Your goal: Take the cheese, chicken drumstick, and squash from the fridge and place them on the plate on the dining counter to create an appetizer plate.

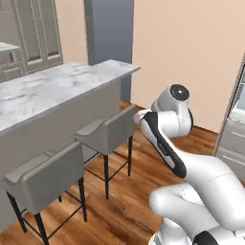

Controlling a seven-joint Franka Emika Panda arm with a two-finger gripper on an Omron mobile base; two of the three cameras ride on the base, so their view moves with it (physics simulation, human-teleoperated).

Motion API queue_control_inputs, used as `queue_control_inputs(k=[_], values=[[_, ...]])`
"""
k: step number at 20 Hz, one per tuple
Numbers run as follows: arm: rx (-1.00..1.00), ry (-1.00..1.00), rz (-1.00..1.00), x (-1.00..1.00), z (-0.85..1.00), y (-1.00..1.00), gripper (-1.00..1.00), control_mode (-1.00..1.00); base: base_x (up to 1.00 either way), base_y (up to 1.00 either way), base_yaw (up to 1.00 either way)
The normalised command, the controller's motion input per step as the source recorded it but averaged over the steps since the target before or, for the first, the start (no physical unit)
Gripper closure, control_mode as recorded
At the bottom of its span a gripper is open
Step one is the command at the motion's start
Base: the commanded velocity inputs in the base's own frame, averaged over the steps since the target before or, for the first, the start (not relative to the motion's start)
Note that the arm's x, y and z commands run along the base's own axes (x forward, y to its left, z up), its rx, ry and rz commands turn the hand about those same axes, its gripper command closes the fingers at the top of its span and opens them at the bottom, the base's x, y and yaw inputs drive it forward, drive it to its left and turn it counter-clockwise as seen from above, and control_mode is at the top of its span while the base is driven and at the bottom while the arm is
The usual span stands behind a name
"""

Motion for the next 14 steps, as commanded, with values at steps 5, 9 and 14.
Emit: queue_control_inputs(k=[5, 9, 14], values=[[0.00, 0.00, 0.00, 0.00, 0.00, 0.00, 1.00, 1.00, -0.72, 1.00, 0.61], [0.00, 0.00, 0.00, 0.00, 0.00, 0.00, 1.00, 1.00, -0.53, 1.00, 0.57], [0.00, 0.00, 0.00, 0.00, 0.00, 0.00, 1.00, 1.00, -0.18, 1.00, 0.52]])
